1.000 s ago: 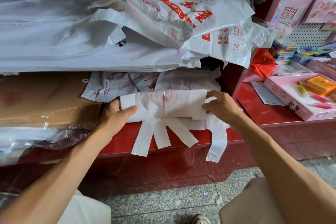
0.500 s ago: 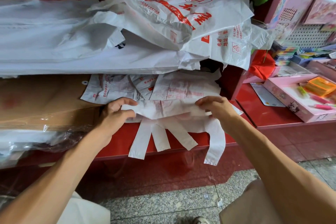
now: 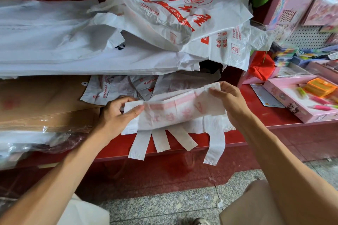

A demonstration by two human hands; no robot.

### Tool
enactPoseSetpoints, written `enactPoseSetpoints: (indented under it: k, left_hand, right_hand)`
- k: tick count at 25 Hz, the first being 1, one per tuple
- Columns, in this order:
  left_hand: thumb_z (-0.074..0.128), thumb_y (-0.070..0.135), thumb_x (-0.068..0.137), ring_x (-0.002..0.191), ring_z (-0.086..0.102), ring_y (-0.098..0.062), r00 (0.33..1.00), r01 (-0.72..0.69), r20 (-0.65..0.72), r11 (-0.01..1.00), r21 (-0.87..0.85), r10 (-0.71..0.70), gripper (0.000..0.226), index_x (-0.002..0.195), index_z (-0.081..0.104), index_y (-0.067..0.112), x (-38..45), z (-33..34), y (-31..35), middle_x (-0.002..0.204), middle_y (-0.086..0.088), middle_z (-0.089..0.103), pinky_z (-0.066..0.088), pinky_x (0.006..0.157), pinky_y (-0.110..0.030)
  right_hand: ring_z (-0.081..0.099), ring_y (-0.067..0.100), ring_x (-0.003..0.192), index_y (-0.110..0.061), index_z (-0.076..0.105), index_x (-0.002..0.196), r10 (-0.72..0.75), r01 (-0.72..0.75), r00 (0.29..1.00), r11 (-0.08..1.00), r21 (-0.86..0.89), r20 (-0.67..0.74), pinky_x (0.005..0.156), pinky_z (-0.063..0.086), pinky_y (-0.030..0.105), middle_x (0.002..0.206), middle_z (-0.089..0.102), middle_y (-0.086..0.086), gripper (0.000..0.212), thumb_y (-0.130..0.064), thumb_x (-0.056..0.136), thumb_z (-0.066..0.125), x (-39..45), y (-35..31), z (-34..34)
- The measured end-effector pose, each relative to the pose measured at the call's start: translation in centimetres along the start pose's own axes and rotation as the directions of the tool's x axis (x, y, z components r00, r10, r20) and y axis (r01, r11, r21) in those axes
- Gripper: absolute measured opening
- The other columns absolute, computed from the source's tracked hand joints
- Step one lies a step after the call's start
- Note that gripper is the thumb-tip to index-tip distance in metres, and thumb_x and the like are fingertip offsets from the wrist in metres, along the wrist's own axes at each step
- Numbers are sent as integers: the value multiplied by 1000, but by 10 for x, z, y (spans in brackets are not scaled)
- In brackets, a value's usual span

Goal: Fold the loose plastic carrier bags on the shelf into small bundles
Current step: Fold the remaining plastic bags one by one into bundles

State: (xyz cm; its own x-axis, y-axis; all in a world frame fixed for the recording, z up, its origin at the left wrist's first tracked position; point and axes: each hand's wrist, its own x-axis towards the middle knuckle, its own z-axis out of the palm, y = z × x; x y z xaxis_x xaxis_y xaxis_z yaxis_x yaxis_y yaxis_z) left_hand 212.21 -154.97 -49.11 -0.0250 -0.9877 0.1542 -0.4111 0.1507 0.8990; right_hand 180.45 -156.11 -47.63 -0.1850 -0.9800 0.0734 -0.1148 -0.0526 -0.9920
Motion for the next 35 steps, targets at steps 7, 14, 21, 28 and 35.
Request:
enactPoseSetpoints:
  k: [7, 14, 21, 28, 35]
  left_hand:
    - [52, 60, 89, 83, 49, -5, 972, 231, -50, 973, -10, -231, 42, 103, 57, 21, -12, 18, 9, 90, 12, 52, 40, 72, -27]
    - [77, 35, 79, 115, 58, -13, 970, 225, 6, 893, -390, -242, 40, 115, 60, 30, -3, 9, 1, 123, 5, 63, 44, 100, -38]
    - [68, 2, 86, 83, 58, -20, 958, 194, -137, 919, -344, -253, 19, 80, 70, 20, 1, 18, -6, 89, -12, 62, 45, 70, -28]
    - [66, -2, 69, 103, 65, -10, 946, 186, 299, 964, -190, -124, 56, 119, 68, 22, -9, 18, 0, 112, 0, 71, 50, 89, -25]
    - [77, 14, 77, 82, 55, -1, 953, -291, 177, 899, 327, 245, 11, 81, 74, 24, -14, 41, -6, 84, 13, 58, 39, 68, -12]
  right_hand:
    - [60, 17, 90, -23, 60, 96, 213, -211, 975, 977, -45, 56, 79, 48, 34, 99, 62, 0, 12, -34, 98, 54, 2, 11, 12]
    - [61, 19, 66, -23, 57, 119, 399, -379, 907, 913, -154, 132, 46, 48, 29, 93, 64, 7, 36, -4, 89, 63, -5, 9, 11]
    - [70, 24, 89, -17, 47, 134, 311, -323, 945, 853, 410, 97, 70, 60, 36, 116, 64, 9, 54, 7, 88, 61, 1, 9, 12]
    - [67, 16, 99, -19, 59, 123, 62, -13, 960, 984, -178, 272, 81, 55, 31, 122, 66, -1, 43, -2, 85, 70, -11, 10, 27]
    - [49, 6, 117, -41, 37, 141, 149, 494, 690, 619, -611, 708, 94, 44, 26, 133, 52, -16, 84, -55, 69, 78, -39, 12, 67]
